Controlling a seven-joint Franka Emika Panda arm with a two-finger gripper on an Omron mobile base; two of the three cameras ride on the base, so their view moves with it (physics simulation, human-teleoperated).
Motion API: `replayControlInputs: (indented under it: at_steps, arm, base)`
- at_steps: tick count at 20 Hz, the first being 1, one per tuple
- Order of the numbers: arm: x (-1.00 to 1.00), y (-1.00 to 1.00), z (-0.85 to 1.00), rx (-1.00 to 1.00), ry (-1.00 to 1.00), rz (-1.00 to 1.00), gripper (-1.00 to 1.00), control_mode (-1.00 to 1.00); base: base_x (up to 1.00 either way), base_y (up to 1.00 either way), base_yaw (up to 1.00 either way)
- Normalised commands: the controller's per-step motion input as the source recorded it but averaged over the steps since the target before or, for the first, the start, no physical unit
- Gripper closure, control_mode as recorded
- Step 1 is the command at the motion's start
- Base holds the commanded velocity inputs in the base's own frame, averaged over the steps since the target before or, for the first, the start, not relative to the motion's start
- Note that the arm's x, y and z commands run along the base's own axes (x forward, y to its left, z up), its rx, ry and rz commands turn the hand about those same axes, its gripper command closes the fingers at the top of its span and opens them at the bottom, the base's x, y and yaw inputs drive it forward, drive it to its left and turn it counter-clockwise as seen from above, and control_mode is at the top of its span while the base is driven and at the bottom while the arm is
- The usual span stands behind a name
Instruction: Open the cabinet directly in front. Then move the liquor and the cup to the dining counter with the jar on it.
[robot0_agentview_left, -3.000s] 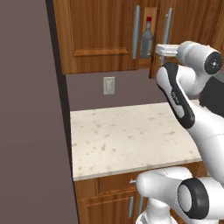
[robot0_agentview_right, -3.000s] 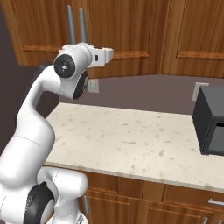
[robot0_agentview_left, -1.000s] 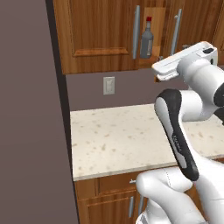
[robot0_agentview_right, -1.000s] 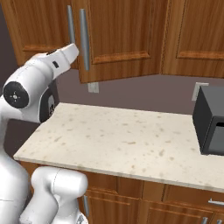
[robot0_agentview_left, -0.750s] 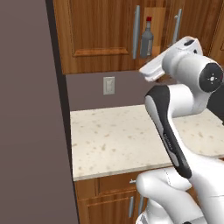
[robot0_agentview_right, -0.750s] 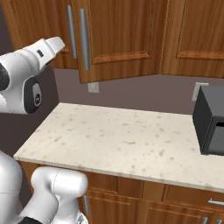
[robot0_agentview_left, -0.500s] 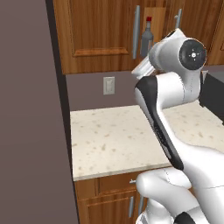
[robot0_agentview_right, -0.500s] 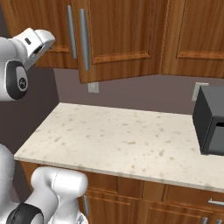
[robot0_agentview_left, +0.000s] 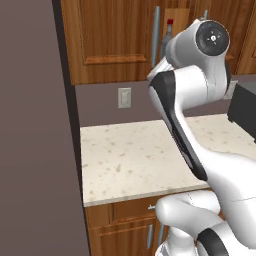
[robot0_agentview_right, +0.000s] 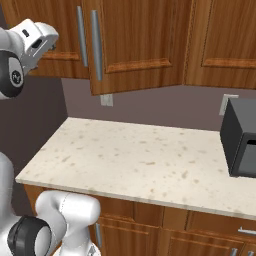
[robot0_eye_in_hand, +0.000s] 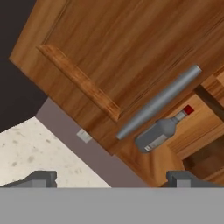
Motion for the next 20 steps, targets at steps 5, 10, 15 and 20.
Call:
replayControlInputs:
  at_steps: [5, 10, 15, 20]
  arm:
    - [0.16, -0.05, -0.16, -0.09, 0.00, 0.00, -1.00, -1.00]
    - [0.15, -0.17, -0.05, -0.06, 0.00, -0.01, -1.00, -1.00]
    - [0.34, -0.32, -0.02, -0.04, 0.00, -0.03, -1.00, -1.00]
    - [0.55, -0.05, -0.04, -0.04, 0.01, 0.00, -1.00, -1.00]
  base:
    - [0.00, 0.00, 0.00]
    - [0.00, 0.00, 0.00]
    - [0.00, 0.00, 0.00]
    - [0.00, 0.00, 0.00]
